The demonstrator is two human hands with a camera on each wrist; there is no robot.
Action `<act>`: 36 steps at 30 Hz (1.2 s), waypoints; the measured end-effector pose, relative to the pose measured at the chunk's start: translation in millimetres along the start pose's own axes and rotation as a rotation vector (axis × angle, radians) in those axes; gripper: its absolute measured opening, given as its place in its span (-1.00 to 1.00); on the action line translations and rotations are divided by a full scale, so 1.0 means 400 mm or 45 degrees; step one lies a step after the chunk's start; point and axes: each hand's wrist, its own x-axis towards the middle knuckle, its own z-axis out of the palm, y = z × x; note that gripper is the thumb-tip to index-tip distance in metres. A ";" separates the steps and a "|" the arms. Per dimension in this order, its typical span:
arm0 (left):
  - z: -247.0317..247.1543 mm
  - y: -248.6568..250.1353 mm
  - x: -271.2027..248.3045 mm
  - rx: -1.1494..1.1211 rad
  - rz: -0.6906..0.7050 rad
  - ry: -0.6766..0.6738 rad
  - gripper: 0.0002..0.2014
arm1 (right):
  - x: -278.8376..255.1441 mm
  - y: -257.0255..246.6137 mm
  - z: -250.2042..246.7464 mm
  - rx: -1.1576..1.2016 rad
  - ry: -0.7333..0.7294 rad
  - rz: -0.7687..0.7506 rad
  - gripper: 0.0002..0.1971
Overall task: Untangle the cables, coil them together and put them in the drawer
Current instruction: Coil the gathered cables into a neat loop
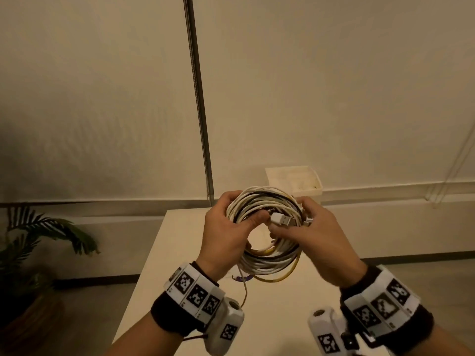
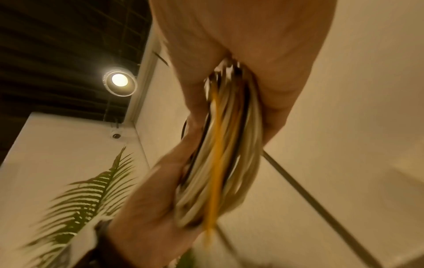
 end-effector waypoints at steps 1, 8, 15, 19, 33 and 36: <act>-0.010 0.007 0.008 0.038 -0.005 -0.051 -0.54 | 0.008 -0.009 -0.013 -0.057 -0.089 0.035 -0.53; -0.037 0.038 0.064 0.285 -0.035 -0.393 -0.61 | 0.047 -0.013 -0.013 -0.845 -0.223 -0.285 -0.40; -0.046 0.102 0.133 0.870 0.137 -0.768 -0.53 | 0.060 -0.082 -0.074 -0.544 -0.817 0.158 -0.16; -0.035 0.121 0.162 1.025 0.206 -0.819 -0.54 | 0.071 -0.039 -0.018 -0.487 -0.599 0.120 -0.07; -0.043 0.122 0.145 0.867 0.080 -1.030 -0.32 | 0.076 -0.022 0.013 -0.271 -0.501 0.025 -0.19; -0.075 0.126 0.144 0.596 -0.044 -0.960 -0.23 | 0.073 -0.013 -0.006 -0.221 -0.479 0.018 -0.16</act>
